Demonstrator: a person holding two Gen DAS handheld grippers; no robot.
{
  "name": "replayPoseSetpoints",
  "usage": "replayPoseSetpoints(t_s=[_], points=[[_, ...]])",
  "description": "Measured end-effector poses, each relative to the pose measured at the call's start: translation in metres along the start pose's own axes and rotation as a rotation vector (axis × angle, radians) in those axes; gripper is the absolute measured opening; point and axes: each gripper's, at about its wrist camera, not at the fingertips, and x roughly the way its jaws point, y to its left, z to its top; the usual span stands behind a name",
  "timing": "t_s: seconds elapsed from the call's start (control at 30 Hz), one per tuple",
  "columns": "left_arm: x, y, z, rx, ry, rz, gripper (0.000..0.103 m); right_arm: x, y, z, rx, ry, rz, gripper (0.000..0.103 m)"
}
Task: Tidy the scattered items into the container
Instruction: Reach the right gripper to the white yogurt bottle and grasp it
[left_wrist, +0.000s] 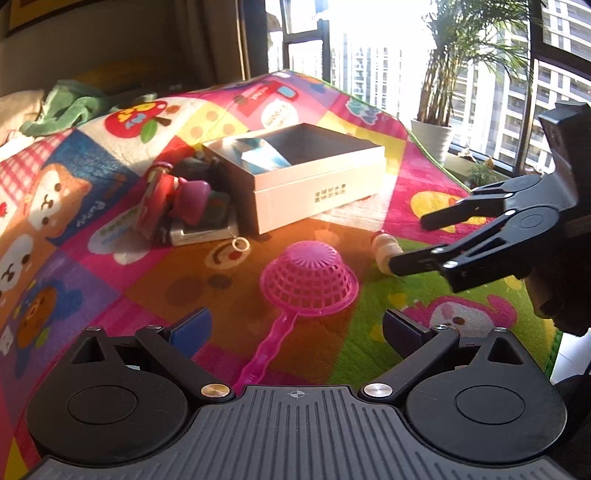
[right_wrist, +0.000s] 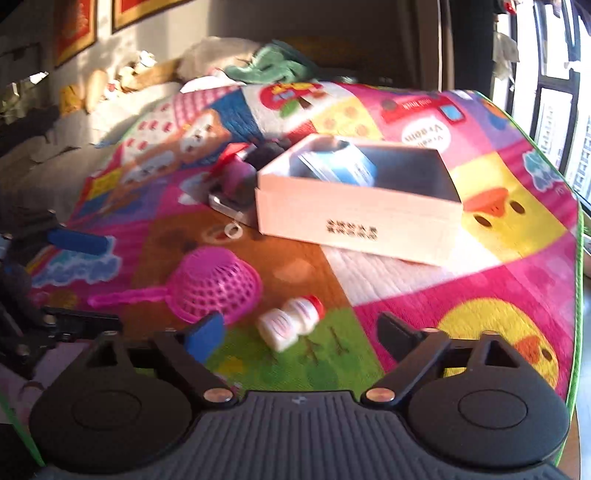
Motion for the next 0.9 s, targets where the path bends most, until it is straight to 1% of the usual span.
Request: replayPoseSetpoints(t_s=[0.03,0.07,0.1,0.17,0.23,0.33,0.43,0.47,0.53,0.57,0.6,0.63,0.77,0.83,0.87,0.9], points=[[0.002,-0.001,-0.001,-0.003,0.009,0.0,0.101,0.005,-0.001,-0.001,0.013,0.013,0.004,0.06],[0.004,-0.001,-0.003,-0.012,0.02,-0.003,0.101,0.009,-0.002,-0.001,0.034,0.019,0.016,0.049],[0.006,-0.001,-0.004,-0.026,0.034,-0.008,0.101,0.011,-0.004,-0.001,0.054,0.018,0.027,0.042],[0.01,-0.001,-0.009,-0.06,0.065,-0.028,0.101,0.014,-0.004,-0.001,0.072,0.01,0.03,0.034],[0.013,-0.002,-0.012,-0.086,0.085,-0.053,0.101,0.014,-0.005,-0.001,0.071,0.005,0.021,0.034],[0.015,-0.008,-0.013,-0.105,0.087,-0.086,0.101,0.011,-0.009,-0.004,0.067,0.01,0.018,0.034],[0.02,-0.017,-0.009,-0.113,0.088,-0.149,0.101,0.006,-0.013,-0.007,0.062,0.005,0.011,0.035],[0.021,-0.021,-0.007,-0.113,0.088,-0.169,0.101,0.005,-0.014,-0.007,0.06,0.002,0.01,0.036],[0.021,-0.028,-0.005,-0.094,0.084,-0.19,0.101,0.002,-0.016,-0.007,0.053,-0.011,0.005,0.043],[0.021,-0.03,-0.005,-0.084,0.081,-0.193,0.101,0.001,-0.016,-0.007,0.046,-0.022,-0.002,0.05],[0.02,-0.031,-0.004,-0.078,0.078,-0.194,0.101,0.001,-0.016,-0.006,0.034,-0.032,-0.007,0.055],[0.019,-0.031,-0.004,-0.075,0.076,-0.192,0.101,0.002,-0.015,-0.005,0.02,-0.038,-0.007,0.056],[0.015,-0.025,-0.002,-0.076,0.068,-0.152,0.101,0.015,-0.016,0.003,0.023,-0.016,0.016,0.057],[0.014,-0.02,-0.001,-0.083,0.065,-0.125,0.101,0.023,-0.016,0.006,0.039,-0.002,0.02,0.054],[0.015,-0.017,-0.001,-0.087,0.063,-0.111,0.101,0.025,-0.016,0.006,0.045,0.001,0.025,0.047],[0.016,-0.015,0.0,-0.089,0.062,-0.097,0.101,0.027,-0.015,0.005,0.051,0.003,0.032,0.042]])
